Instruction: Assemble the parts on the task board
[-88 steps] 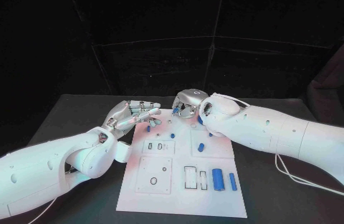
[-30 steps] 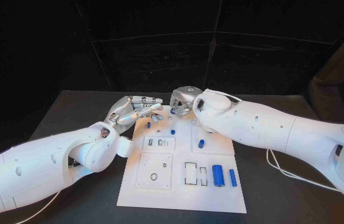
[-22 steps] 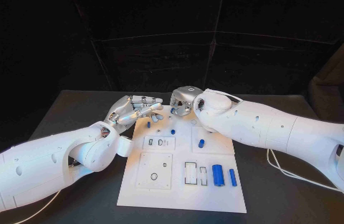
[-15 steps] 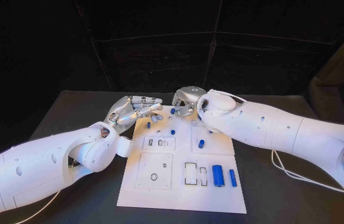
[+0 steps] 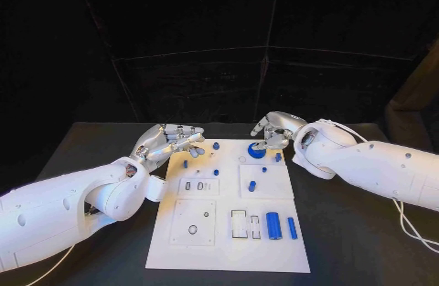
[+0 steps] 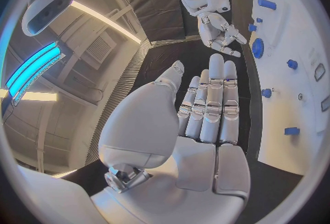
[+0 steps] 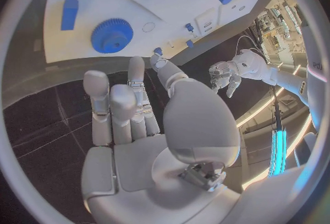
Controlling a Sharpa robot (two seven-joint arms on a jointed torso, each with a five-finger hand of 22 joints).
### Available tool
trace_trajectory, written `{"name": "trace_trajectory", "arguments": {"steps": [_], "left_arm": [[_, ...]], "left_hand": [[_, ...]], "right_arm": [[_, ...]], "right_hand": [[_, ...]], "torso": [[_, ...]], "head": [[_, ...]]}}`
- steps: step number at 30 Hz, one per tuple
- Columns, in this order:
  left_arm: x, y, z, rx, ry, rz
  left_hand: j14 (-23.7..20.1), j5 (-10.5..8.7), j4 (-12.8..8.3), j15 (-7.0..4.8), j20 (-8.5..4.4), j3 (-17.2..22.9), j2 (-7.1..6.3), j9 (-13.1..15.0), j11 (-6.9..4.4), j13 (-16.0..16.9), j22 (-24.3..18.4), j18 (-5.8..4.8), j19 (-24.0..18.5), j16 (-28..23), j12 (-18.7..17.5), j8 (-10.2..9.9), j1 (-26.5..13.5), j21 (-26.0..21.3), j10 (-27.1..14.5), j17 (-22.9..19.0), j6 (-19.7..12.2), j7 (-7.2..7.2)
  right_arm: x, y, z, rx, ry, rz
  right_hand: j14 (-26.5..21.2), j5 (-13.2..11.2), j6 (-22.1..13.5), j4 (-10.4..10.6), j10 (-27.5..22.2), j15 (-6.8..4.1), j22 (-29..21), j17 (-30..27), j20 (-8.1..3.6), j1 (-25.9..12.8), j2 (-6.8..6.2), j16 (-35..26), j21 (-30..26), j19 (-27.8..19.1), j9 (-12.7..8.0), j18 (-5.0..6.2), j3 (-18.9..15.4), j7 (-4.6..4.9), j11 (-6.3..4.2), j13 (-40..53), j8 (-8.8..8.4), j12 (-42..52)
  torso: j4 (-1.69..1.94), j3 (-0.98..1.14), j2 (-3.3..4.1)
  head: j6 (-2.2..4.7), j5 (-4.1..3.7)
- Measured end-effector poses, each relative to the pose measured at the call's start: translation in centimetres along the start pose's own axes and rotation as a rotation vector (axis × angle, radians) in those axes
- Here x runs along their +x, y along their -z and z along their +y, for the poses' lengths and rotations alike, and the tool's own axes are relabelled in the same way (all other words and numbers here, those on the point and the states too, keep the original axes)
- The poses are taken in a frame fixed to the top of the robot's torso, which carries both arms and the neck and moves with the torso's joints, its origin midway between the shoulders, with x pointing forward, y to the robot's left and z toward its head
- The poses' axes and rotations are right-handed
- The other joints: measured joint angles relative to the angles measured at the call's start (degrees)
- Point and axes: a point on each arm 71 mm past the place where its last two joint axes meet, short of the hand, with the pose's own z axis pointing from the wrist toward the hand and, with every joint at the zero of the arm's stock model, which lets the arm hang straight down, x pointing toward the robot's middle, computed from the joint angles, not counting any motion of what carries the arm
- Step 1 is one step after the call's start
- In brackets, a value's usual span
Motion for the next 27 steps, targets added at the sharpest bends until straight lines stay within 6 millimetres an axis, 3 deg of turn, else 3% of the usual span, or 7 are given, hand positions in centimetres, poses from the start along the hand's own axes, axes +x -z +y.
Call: {"name": "trace_trajectory", "arguments": {"steps": [3,6,7,12,14,16,27], "left_arm": [[0.0,0.0,0.0,0.0,-0.001,-0.001],[0.0,-0.1,0.1,0.0,0.0,0.0],[0.0,-0.1,0.1,0.0,0.0,0.0],[0.1,-0.3,0.1,-0.001,0.001,0.003],[0.2,-0.3,0.2,-0.001,0.002,0.005],[0.2,-0.4,0.2,-0.001,0.003,0.005],[0.1,-0.4,0.3,-0.003,0.002,0.005]], "left_hand": [[-0.1,0.0,0.0,0.08,0.0,0.0,0.0,0.0,0.0,0.0,0.0,0.0,0.0,0.0,0.0,-0.2,0.0,0.0,0.0,0.0,0.0,0.0],[-0.1,0.0,0.0,0.08,-0.11,0.0,0.0,0.0,0.0,0.0,-0.1,0.0,-0.1,-0.3,-0.2,-0.2,0.0,0.0,0.0,0.1,0.0,0.0],[-0.1,0.0,0.0,0.08,-0.2,0.0,0.0,0.0,0.0,0.0,-0.1,0.0,-0.2,-0.4,-0.2,-0.2,0.0,0.0,0.0,0.1,0.0,0.0],[-0.3,0.0,0.0,0.29,-0.2,0.0,0.0,0.0,0.0,0.0,-0.1,0.0,-0.2,-0.4,-0.2,-0.2,0.0,0.0,0.0,0.1,0.0,0.0],[-0.3,0.0,0.0,0.29,-0.2,0.0,0.0,0.0,0.0,0.0,-0.1,0.0,-0.2,-0.4,-0.2,-0.2,0.0,0.0,0.0,0.1,0.0,0.0],[-0.4,0.0,0.0,0.13,-0.01,0.0,0.0,0.0,0.0,0.0,-0.1,0.0,-0.4,-0.4,-0.2,-0.2,0.0,0.0,0.0,0.1,0.0,0.0],[-0.5,0.0,0.0,0.08,-0.01,0.0,0.0,0.0,0.0,0.0,-0.1,-0.01,-0.4,-0.4,-0.2,-0.2,0.0,0.0,0.0,0.1,0.0,0.0]], "right_arm": [[-0.3,0.9,-1.0,0.033,-0.027,0.018],[-0.3,1.2,-1.6,0.066,-0.036,0.039],[-0.2,1.1,-1.7,0.074,-0.037,0.045],[0.1,0.5,-1.9,0.113,-0.036,0.07],[0.3,0.2,-1.8,0.122,-0.035,0.077],[0.4,0.0,-1.7,0.129,-0.033,0.083],[1.2,-1.5,-1.0,0.148,0.012,0.108]], "right_hand": [[0.0,0.0,-1.6,1.7,-1.3,0.46,4.5,8.5,0.38,0.4,1.38,5.8,2.5,2.2,0.0,-0.9,-3.1,0.44,0.47,17.1,0.68,16.2],[-0.1,0.0,-2.9,2.5,-1.8,0.54,8.9,13.5,0.67,0.4,1.51,8.9,4.9,4.2,0.0,-0.94,-5.0,0.97,0.95,24.3,1.05,22.6],[0.0,0.0,-3.1,2.8,-2.2,0.66,10.1,14.3,0.76,0.8,1.82,9.3,5.6,4.8,0.0,-1.8,-5.2,1.15,0.95,25.1,1.35,23.2],[-0.1,0.0,-5.0,3.0,-4.9,0.95,15.3,15.6,0.91,1.5,2.56,9.9,8.2,7.5,-0.2,-1.84,-5.8,1.23,1.01,23.1,1.5,21.0],[-0.1,0.0,-5.8,3.2,-6.4,0.95,17.8,16.3,0.84,1.8,2.85,10.4,9.5,9.3,-0.2,-3.14,-6.0,1.19,1.0,21.1,1.49,19.0],[-0.1,0.0,-6.3,3.2,-7.4,0.95,19.3,17.7,0.73,2.4,2.95,11.3,10.2,10.8,-0.2,-3.13,-6.0,1.14,0.94,19.5,1.97,17.4],[-0.1,0.0,-7.2,2.9,-7.7,0.95,19.7,21.1,0.26,3.8,3.23,12.8,10.4,11.8,-0.2,-3.12,-6.0,0.83,0.73,20.0,2.31,17.2]], "torso": [[-0.2,0.07,-0.14],[-0.36,0.14,-0.21],[-0.4,0.15,-0.24],[-0.46,0.2,-0.21],[-0.4,0.21,-0.18],[-0.32,0.2,-0.15],[-0.23,0.11,-0.07]], "head": [[0.04,0.05],[0.09,0.05],[0.11,0.05],[0.18,-0.21],[0.15,-0.31],[0.01,-0.39],[-0.44,-0.52]]}}
